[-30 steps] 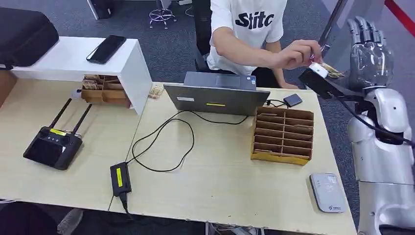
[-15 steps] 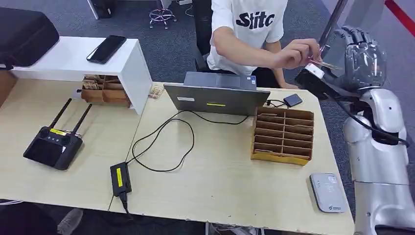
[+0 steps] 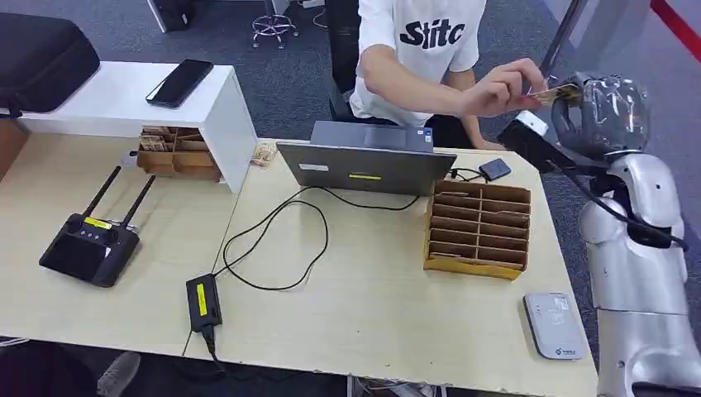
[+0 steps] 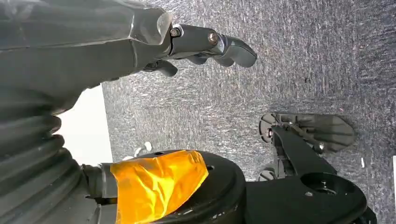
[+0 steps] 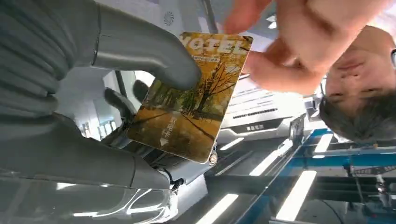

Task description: Pass the card to the sensor for recognition and then transmit it.

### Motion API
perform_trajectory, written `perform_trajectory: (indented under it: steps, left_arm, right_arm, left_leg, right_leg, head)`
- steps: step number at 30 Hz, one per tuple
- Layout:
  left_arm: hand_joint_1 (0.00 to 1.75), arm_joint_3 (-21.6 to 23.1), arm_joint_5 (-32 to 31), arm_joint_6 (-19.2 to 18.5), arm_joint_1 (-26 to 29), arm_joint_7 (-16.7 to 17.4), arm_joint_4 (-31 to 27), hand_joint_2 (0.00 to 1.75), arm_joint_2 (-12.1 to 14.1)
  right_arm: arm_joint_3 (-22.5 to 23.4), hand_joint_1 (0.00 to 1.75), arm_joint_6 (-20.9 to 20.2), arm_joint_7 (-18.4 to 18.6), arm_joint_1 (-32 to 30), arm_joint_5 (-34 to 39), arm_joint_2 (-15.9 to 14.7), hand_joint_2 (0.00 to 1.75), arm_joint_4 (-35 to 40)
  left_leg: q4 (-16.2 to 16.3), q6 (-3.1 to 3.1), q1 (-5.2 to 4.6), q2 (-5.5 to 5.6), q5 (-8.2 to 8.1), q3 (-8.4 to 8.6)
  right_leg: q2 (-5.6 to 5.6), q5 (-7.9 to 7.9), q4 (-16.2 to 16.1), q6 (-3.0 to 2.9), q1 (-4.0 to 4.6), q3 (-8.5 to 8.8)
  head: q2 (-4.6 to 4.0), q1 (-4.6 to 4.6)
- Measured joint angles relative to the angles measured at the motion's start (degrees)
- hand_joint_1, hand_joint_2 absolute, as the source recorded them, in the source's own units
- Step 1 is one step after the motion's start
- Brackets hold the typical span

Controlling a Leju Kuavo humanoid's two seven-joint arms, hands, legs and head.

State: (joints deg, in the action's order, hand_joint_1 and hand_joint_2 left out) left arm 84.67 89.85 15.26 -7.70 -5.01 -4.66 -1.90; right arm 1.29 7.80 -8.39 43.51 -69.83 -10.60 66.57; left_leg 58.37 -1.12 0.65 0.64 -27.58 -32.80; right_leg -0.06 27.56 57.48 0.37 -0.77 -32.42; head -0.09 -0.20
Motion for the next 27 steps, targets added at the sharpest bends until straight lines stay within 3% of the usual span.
perform_trajectory:
  steps: [10,27]
  left_arm:
    - [0.0,0.0,0.0,0.0,0.0,0.0,0.0,1.75,0.0]
    - [0.0,0.0,0.0,0.0,0.0,0.0,0.0,1.75,-0.1]
  right_arm:
    - [0.7,1.75,-0.3,-1.0,-0.6,2.5,0.6,1.75,0.4]
    - [2.2,1.75,-0.9,-3.5,-5.1,7.6,2.4,1.75,8.9]
  left_leg:
    - [0.0,0.0,0.0,0.0,0.0,0.01]
    - [0.0,0.0,0.0,0.0,0.0,0.0]
  right_leg:
    - [0.0,0.0,0.0,0.0,0.0,0.0]
    - [0.02,0.0,0.0,0.0,0.0,-0.02]
  head:
    - [0.0,0.0]
    - [0.0,-0.02]
